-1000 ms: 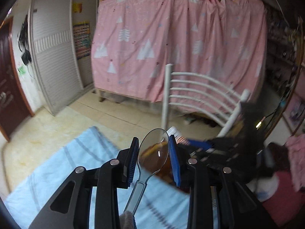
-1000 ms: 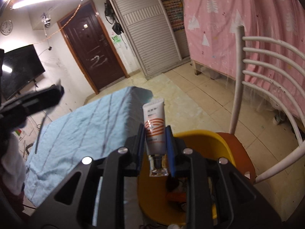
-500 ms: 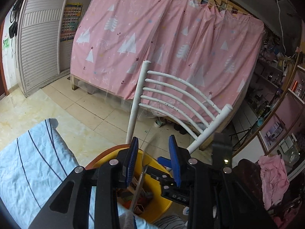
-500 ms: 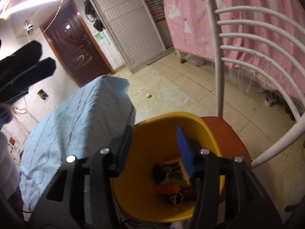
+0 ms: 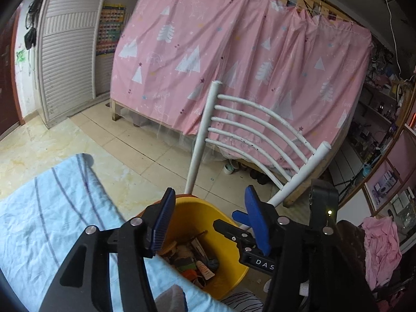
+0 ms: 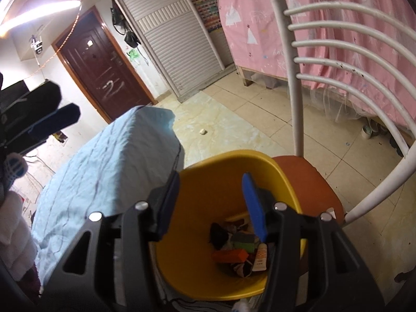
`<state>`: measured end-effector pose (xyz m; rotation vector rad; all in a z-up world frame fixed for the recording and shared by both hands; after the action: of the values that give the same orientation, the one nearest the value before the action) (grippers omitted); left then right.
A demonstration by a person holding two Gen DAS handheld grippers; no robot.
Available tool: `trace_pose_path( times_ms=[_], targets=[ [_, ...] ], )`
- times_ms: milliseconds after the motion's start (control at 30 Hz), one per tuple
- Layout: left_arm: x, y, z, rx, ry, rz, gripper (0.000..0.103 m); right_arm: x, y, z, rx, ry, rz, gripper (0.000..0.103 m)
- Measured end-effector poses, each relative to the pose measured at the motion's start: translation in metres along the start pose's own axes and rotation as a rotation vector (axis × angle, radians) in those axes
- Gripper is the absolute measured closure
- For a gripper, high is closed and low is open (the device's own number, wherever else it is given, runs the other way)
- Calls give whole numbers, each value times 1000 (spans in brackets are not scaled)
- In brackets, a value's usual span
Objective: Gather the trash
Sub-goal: 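Move both tools back over the bedsheet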
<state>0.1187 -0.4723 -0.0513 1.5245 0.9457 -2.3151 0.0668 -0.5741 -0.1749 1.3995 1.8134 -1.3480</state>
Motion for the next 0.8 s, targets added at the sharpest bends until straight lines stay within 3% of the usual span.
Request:
trace_pose_path(
  times_ms=[333, 567, 800],
  targets=[
    [-7, -68, -39, -100, -19, 101, 54, -16, -12, -52, -45, -72, 60, 45],
    [-3, -128, -75, -276, -11, 184, 42, -23, -23, -104, -61, -171, 129, 27],
    [10, -186, -113, -432, -25, 231, 40, -20, -32, -163, -116, -267, 178, 16]
  ],
)
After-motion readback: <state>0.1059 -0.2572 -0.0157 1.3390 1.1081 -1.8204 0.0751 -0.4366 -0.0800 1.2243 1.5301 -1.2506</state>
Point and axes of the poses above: each gripper's, at about its wrist camera, not at the fingertips, and y roughly the way its jaws point, z to its right, x to its underside, the point moved 5 cm from there along y, roughly the way its jaws point, and after that the axes turned 15 degrees about z, right-handed, at the moved point
